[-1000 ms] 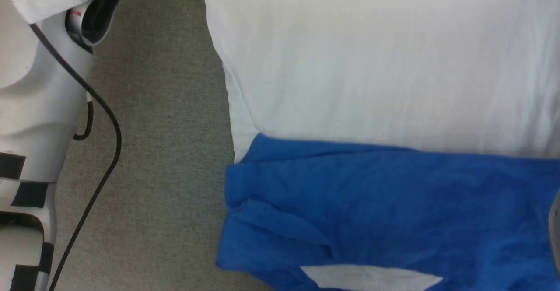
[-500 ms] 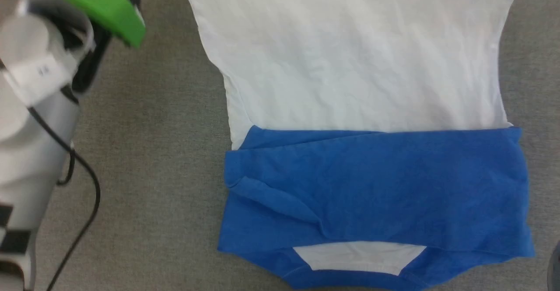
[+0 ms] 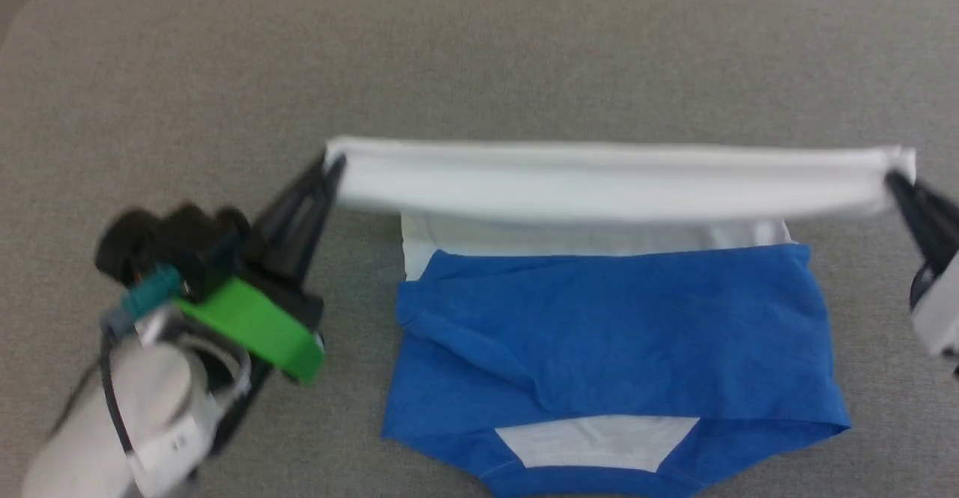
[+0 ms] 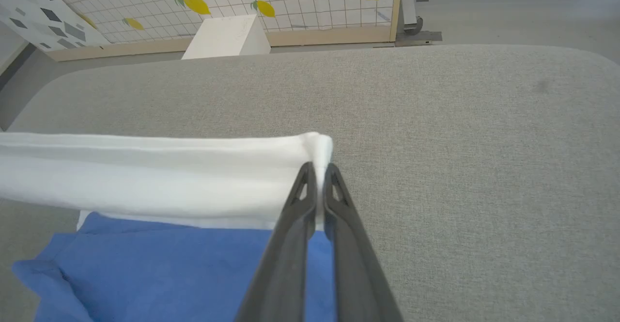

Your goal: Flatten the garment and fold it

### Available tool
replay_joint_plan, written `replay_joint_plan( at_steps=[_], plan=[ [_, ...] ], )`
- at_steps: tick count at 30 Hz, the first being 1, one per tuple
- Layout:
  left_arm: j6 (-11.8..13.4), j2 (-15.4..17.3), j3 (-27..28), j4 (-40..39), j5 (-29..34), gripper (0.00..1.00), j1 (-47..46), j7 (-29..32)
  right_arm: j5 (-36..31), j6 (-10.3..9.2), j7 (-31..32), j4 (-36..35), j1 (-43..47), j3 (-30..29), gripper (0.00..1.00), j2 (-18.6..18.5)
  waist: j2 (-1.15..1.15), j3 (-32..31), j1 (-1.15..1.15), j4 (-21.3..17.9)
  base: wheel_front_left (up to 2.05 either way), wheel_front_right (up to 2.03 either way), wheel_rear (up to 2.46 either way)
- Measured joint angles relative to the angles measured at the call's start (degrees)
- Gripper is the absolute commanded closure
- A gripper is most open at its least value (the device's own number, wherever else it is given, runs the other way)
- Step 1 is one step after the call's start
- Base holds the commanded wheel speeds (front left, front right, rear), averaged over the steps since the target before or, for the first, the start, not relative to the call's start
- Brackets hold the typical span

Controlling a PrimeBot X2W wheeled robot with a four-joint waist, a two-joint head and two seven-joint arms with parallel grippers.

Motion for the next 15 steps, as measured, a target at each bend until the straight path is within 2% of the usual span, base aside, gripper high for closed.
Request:
replay_joint_plan(
  at_steps=[7, 15],
  plan=[
    [3.66, 0.37, -3.74, -5.12, 0.54, 1.00, 11.47, -1.72, 1.83, -0.01, -2.69, -4.25, 14.72, -1.72, 1.00, 4.19, 0.00, -4.32, 0.00, -0.60, 0.00, 0.00, 0.00],
    [8.50, -0.68, -5.12, -5.14, 0.62, 1.00, 20.38, -4.28, 3.47, -0.01, -7.02, -4.17, 24.68, -3.57, 1.00, 5.60, 0.00, -6.19, 0.00, -1.51, 0.00, 0.00, 0.00]
  ],
)
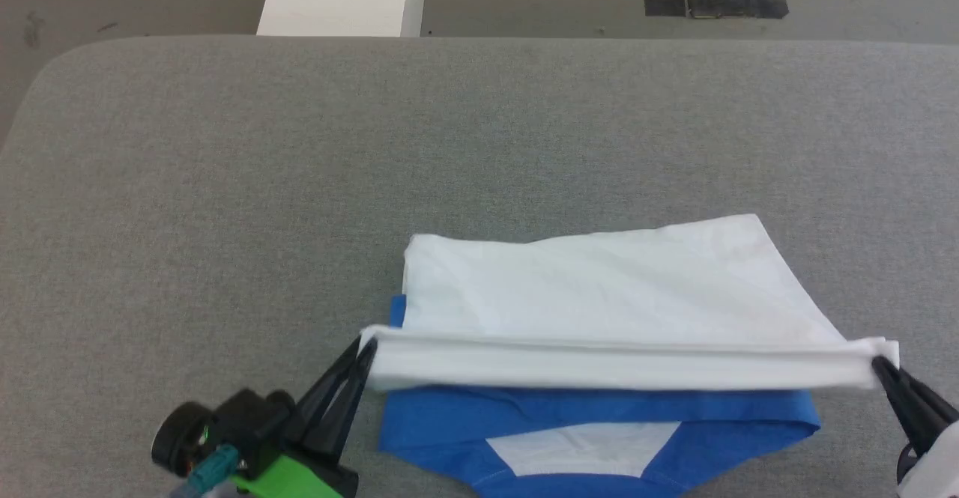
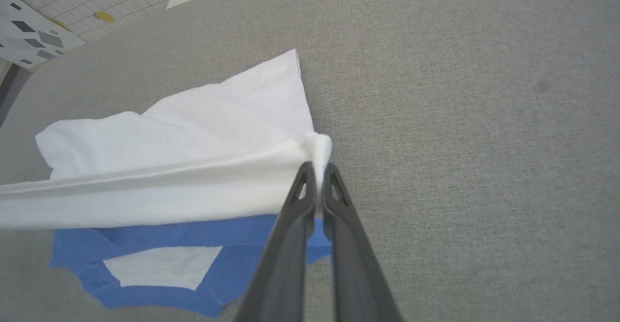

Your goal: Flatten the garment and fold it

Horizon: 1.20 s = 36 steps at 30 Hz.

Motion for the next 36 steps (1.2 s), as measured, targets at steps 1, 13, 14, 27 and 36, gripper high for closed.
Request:
replay_joint_plan(
  at_steps=[1, 13, 14, 27, 36],
  plan=[
    [0.66, 0.05, -0.03, 0.26, 0.00, 1.00, 1.07, -0.23, 0.00, 0.00, -0.56, 0.24, 0.86, -0.04, 1.00, 0.01, 0.00, -0.18, 0.00, -0.11, 0.00, 0.00, 0.00],
    [-1.97, -0.22, -9.16, 10.42, 4.31, 0.00, 6.03, 1.43, -0.65, 0.00, -9.21, 8.82, 7.88, 2.92, 0.00, 0.10, 0.00, -2.56, 0.00, -0.30, 0.00, 0.00, 0.00],
    [-2.00, -0.81, -9.45, 11.74, 4.48, 0.00, 5.94, 1.32, -0.69, 0.00, -9.76, 9.83, 7.99, 3.24, 0.00, 0.10, 0.00, -2.74, 0.00, -0.24, 0.00, 0.00, 0.00],
    [2.87, -5.06, 3.93, 10.20, -3.15, 0.00, 7.21, -3.37, -0.19, 0.00, -10.49, 8.39, 8.20, 2.19, 0.00, 0.09, 0.00, -5.11, 0.00, -0.04, 0.00, 0.00, 0.00],
    [8.95, -12.60, 20.14, -2.69, 7.20, 0.00, 9.69, -3.75, -2.78, 0.00, -6.21, 7.28, 1.76, 2.83, 0.00, -3.11, 0.00, -4.58, 0.00, 0.08, 0.00, 0.00, 0.00]
  ],
)
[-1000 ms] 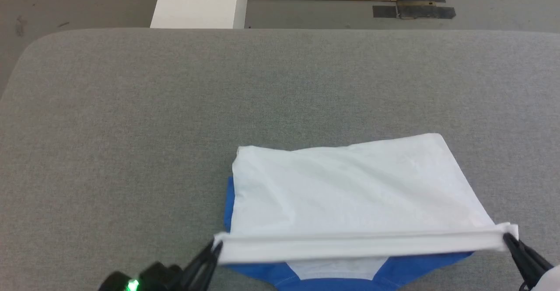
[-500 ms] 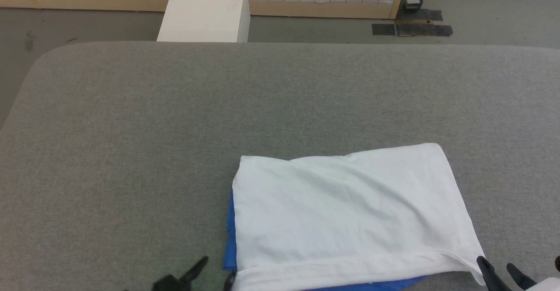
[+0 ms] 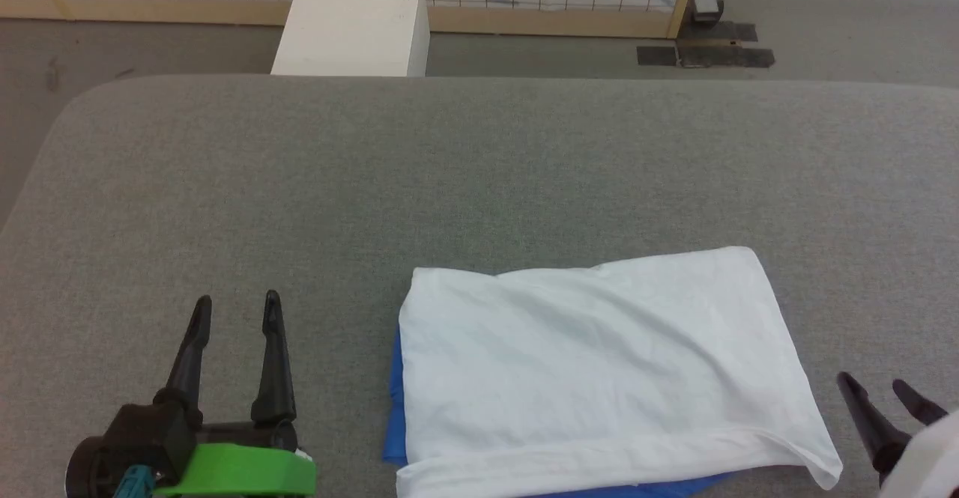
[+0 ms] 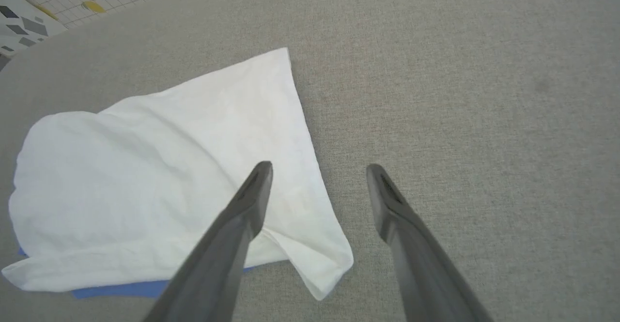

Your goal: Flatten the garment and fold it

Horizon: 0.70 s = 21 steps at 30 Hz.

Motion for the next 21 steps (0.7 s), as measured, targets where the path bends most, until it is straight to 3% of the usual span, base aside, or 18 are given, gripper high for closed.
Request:
replay_joint_plan(
  at_steps=[7, 21],
  plan=[
    [-1.69, -2.57, 2.14, -1.18, 7.13, 0.00, 0.52, 0.00, -3.33, 0.00, 2.53, 6.90, -6.43, 3.91, 0.00, -3.01, 0.00, 2.91, 0.00, 0.79, 0.00, 0.00, 0.00],
    [-7.21, -6.03, 3.23, 1.77, 9.65, 0.00, -0.38, 0.00, -4.23, 0.00, 1.90, 18.16, -12.90, 7.78, 0.00, -6.00, 0.00, 8.54, 0.00, 4.59, 0.00, 0.00, 0.00]
  ],
)
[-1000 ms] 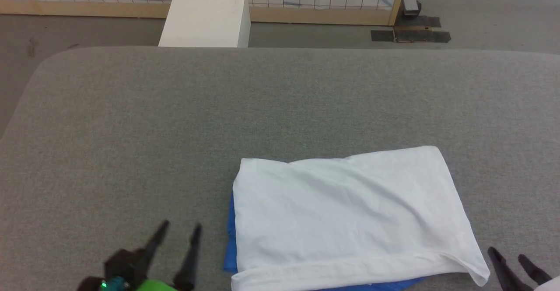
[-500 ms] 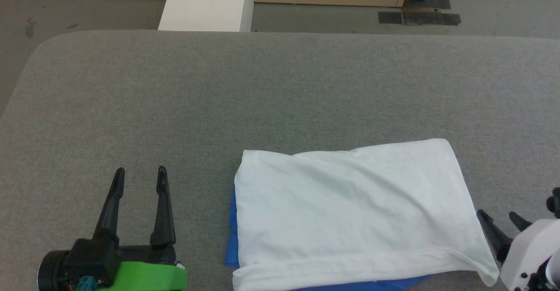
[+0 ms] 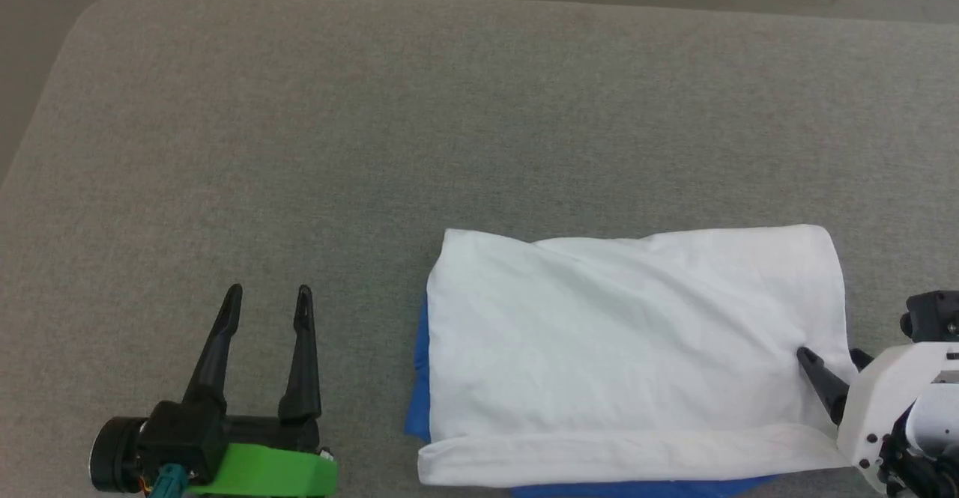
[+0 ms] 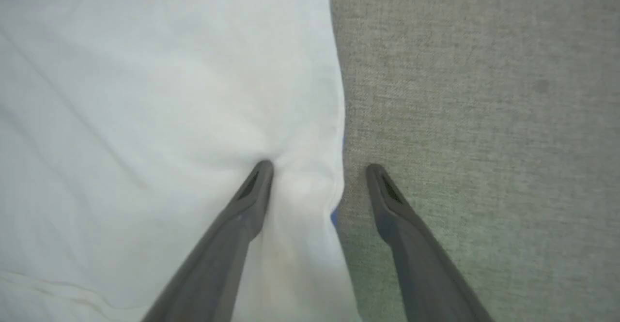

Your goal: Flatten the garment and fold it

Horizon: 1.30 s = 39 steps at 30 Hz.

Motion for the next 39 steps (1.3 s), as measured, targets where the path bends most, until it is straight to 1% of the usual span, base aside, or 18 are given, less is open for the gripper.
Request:
replay_joint_plan(
  at_steps=[1, 2, 3, 5, 6, 11, 17, 19, 23, 27, 29, 32, 34, 37, 39],
  plan=[
    [-0.24, -0.03, 0.05, 0.11, 0.23, 0.00, -0.01, 0.00, 0.24, -0.01, 0.10, 0.30, -0.34, 0.33, 0.00, -0.20, 0.00, 0.25, 0.00, 0.24, 0.00, 0.00, 0.00],
    [-0.48, -0.12, 0.12, 0.23, 0.46, 0.00, -0.08, 0.00, 0.65, -0.01, 0.42, 0.59, -0.65, 0.57, 0.06, -0.41, 0.00, 0.52, 0.00, 0.51, 0.00, 0.00, 0.00],
    [-0.75, -0.25, 0.18, 0.36, 0.57, 0.00, -0.21, 0.00, 1.05, -0.02, 0.79, 0.89, -0.92, 0.79, 0.16, -0.58, 0.00, 0.75, 0.00, 0.78, 0.00, 0.00, 0.00],
    [-1.24, -0.49, 0.23, 0.64, 0.58, 0.00, -0.48, -0.01, 1.52, -0.01, 1.42, 1.53, -1.49, 0.94, 0.95, -1.10, 0.00, 1.03, 0.00, 1.25, 0.00, 0.00, 0.00],
    [-1.56, -0.70, 0.23, 0.88, 0.58, 0.00, -0.55, 0.00, 1.70, -0.01, 1.67, 1.91, -1.80, 1.21, 1.00, -1.19, 0.00, 1.11, 0.00, 1.51, 0.00, 0.00, 0.00],
    [-2.24, -1.62, 0.43, 2.13, 0.57, 0.00, -0.55, 0.00, 2.48, 0.01, 2.00, 2.99, -2.57, 0.93, 1.00, -0.54, 0.00, 0.57, 0.00, 2.15, 0.00, 0.00, 0.00],
    [-2.72, -2.07, 1.38, 2.77, 0.54, 0.00, -0.41, 0.00, 1.67, 0.03, 0.71, 4.20, -3.02, -3.88, 1.00, 1.18, 0.00, -1.71, 0.00, 1.90, 0.00, 0.00, 0.00],
    [-2.79, -2.15, 1.56, 3.05, 0.46, 0.00, -0.14, 0.00, 0.57, 0.03, 0.66, 4.46, -3.04, -6.91, 1.00, 0.65, 0.00, -2.72, 0.00, 1.64, 0.00, 0.00, 0.00],
    [-3.19, -2.83, 1.43, 3.74, 0.36, 0.00, 0.54, 0.00, -1.66, 0.02, 1.02, 4.36, -2.68, -13.01, 1.00, -1.87, 0.00, -4.67, 0.00, 1.04, 0.00, 0.00, 0.00],
    [-3.25, -3.33, 1.16, 4.19, 0.26, 0.00, 1.14, 0.00, -2.04, 0.01, 2.82, 1.98, -1.57, -14.66, 1.00, -3.22, 0.00, -6.48, 0.00, 0.50, 0.00, 0.00, 0.00],
    [-3.60, -3.50, 0.82, 4.43, 0.20, 0.00, 1.38, 0.00, -1.66, 0.00, 4.63, -0.62, -1.32, -13.71, 1.00, -3.18, 0.00, -7.38, 0.00, 0.22, 0.00, 0.00, 0.00],
    [-3.69, -3.77, 0.26, 4.88, 0.09, 0.00, 1.95, -0.01, -0.38, 0.00, 8.00, -5.68, -1.27, -10.15, 1.00, -2.77, 0.00, -8.52, 0.00, -0.14, 0.00, 0.00, 0.00],
    [-3.70, -3.87, 0.08, 5.15, -0.09, 0.00, 2.19, 0.00, 0.68, 0.00, 10.25, -8.75, -1.27, -6.70, 1.00, -2.54, 0.00, -9.10, 0.00, -0.35, 0.00, 0.00, 0.00],
    [-3.82, -4.19, -0.11, 5.53, -0.41, 0.00, 2.23, 0.00, 2.16, 0.00, 14.69, -13.95, -1.27, -0.40, 1.00, -0.91, 0.00, -9.78, 0.00, -0.63, 0.00, 0.00, 0.00],
    [-4.20, -4.55, -0.25, 5.71, -0.75, 0.00, 2.24, 0.00, 2.64, 0.00, 16.93, -16.12, -1.41, 3.70, 1.00, 0.07, 0.00, -9.94, 0.00, -0.68, 0.00, 0.00, 0.00]
  ],
)
